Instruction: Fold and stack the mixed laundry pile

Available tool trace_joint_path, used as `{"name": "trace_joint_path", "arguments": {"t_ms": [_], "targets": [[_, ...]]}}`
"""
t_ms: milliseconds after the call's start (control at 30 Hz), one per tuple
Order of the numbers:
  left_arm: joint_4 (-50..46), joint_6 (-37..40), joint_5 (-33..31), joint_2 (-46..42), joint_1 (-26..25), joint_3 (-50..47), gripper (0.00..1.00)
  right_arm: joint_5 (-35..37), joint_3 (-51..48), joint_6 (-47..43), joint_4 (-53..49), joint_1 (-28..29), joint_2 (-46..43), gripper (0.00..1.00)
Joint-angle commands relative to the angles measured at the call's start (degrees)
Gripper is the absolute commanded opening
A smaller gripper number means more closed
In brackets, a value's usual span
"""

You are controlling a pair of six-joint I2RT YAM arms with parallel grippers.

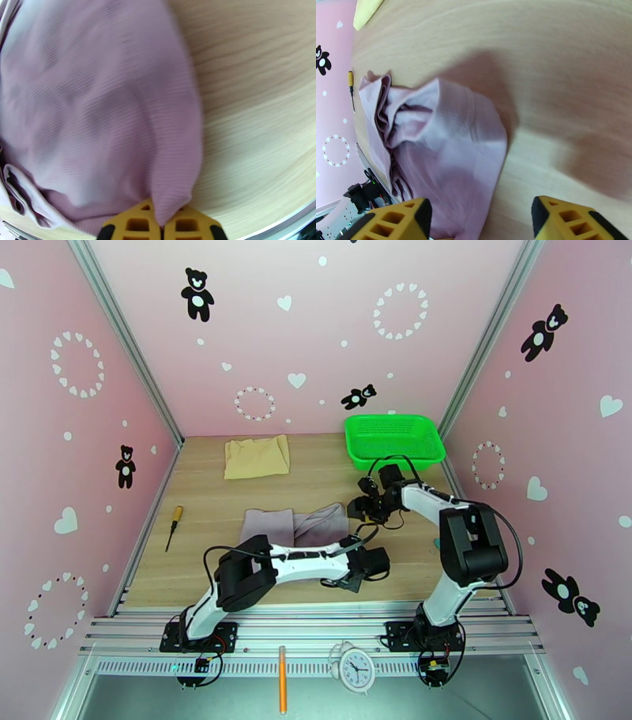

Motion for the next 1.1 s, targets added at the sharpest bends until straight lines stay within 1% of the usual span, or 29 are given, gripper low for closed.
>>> {"name": "trace_joint_path", "arguments": {"t_ms": [0, 200, 333, 467, 800, 933, 1067], "targets": [[4.3, 0.5, 1.7, -4.1, 1.8, -3.5, 0.00, -2.3, 3.4, -0.4, 2.0, 0.5, 3.9, 0.77], [8.3, 0.1, 4.1, -7.9, 3.2, -6.7, 0.00, -1.2, 7.7, -0.4, 2.5, 1.4, 9.0, 0.78], [8.6, -0.4, 4.6, -8.7, 3.4, -6.0, 0.00, -1.8, 10.8, -0.8, 2.0, 2.3, 12.9, 0.78], [8.8, -0.6, 4.9, -8.7, 3.4, -5.3, 0.00, -2.2, 12.5, -1.4, 1.1, 3.8, 15.2, 0.76], [8.1, -1.2, 3.8, -11.2, 4.4, -6.3, 0.00, -0.6, 8.2, -1.7, 2.0, 4.3, 13.0, 0.66], [8.6, -1.8, 3.7, -13.7, 5.5, -8.3, 0.00, -0.6, 7.9, -1.8, 1.8, 4.2, 11.8, 0.65], [9.9, -2.3, 4.2, -15.4, 6.3, -10.1, 0.00, -1.1, 8.5, -2.8, 0.4, 3.9, 10.1, 0.67]]}}
